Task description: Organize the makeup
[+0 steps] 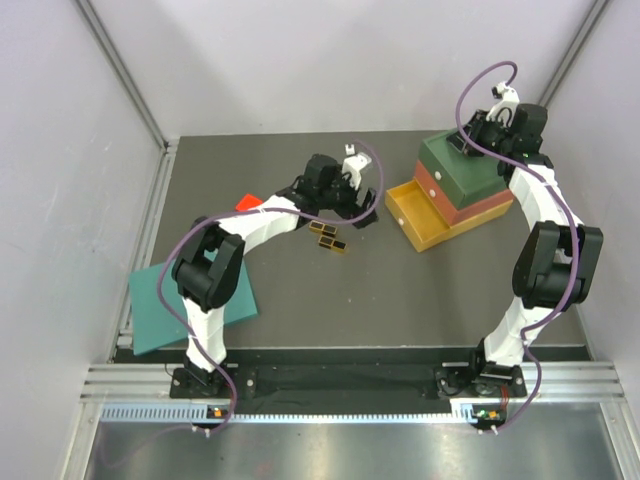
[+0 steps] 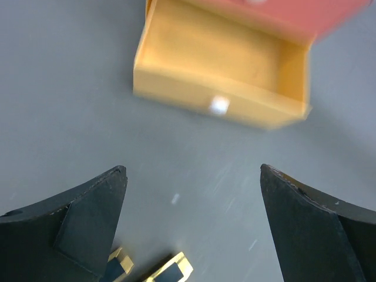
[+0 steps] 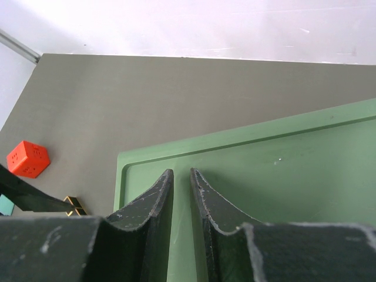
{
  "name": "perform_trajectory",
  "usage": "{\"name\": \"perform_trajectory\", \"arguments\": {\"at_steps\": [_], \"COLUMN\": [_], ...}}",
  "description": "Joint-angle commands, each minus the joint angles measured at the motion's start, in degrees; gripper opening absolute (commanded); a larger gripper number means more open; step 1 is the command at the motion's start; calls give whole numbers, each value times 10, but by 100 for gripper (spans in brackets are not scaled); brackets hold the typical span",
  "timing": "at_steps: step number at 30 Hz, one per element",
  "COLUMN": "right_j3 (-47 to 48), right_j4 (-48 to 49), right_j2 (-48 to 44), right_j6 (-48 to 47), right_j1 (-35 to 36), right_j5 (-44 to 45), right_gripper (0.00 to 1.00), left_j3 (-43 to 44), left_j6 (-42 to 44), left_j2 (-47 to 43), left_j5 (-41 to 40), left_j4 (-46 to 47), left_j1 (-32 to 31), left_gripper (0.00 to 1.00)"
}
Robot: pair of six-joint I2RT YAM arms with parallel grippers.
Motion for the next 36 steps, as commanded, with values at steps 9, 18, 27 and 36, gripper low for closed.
{"name": "perform_trajectory", "arguments": {"at_steps": [9, 18, 27, 36], "right_j3": [-64, -65, -62, -62], "right_j4": [-235, -235, -238, -238], "right_j2": [76, 76, 78, 78], "right_j6": [-12, -13, -12, -14], "right_j1": [-3, -3, -3, -3], "right_j5": [37, 38, 38, 39], "right_gripper": [20, 20, 20, 20], "left_j3": [13, 3, 12, 28], "left_j6": [459, 566, 589, 588], "left_j2": [-32, -26, -9, 31], "left_j5": [-32, -56, -26, -8], "left_j4": [-370, -408, -397, -393], "left_j1": [-3, -3, -4, -8], "left_gripper": [99, 99, 87, 85]}}
